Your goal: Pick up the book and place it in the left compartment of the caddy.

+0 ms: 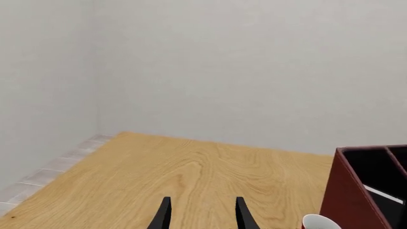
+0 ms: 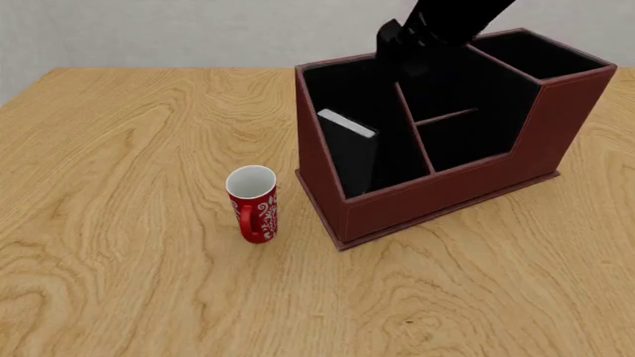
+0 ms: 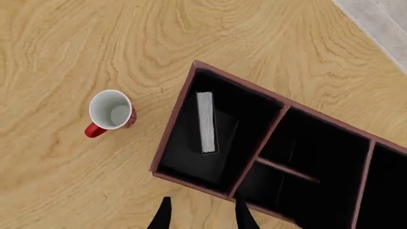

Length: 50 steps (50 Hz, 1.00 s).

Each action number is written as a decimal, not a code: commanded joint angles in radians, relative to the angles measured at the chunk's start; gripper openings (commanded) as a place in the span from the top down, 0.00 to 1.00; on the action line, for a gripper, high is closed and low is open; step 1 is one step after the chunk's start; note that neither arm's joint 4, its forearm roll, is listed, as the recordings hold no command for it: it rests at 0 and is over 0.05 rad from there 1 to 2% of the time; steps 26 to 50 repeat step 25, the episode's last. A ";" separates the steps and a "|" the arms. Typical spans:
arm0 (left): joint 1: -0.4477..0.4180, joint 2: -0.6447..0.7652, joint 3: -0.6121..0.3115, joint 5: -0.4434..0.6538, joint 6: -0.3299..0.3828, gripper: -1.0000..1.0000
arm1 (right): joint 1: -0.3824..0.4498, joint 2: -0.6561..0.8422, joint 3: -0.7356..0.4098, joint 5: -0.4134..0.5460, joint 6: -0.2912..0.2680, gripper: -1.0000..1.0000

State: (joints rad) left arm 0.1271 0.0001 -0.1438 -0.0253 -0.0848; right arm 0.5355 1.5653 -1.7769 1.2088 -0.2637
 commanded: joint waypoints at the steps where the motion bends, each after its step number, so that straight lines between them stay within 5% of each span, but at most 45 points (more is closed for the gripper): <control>1: -0.043 0.000 -0.021 0.030 0.016 0.00 | 0.019 -0.150 0.111 -0.065 0.057 0.00; 25: -0.106 0.000 -0.029 0.052 0.050 0.00 | 0.027 -0.471 0.477 -0.335 0.137 0.00; 50: -0.106 0.000 -0.029 0.052 0.050 0.00 | 0.027 -0.471 0.477 -0.335 0.137 0.00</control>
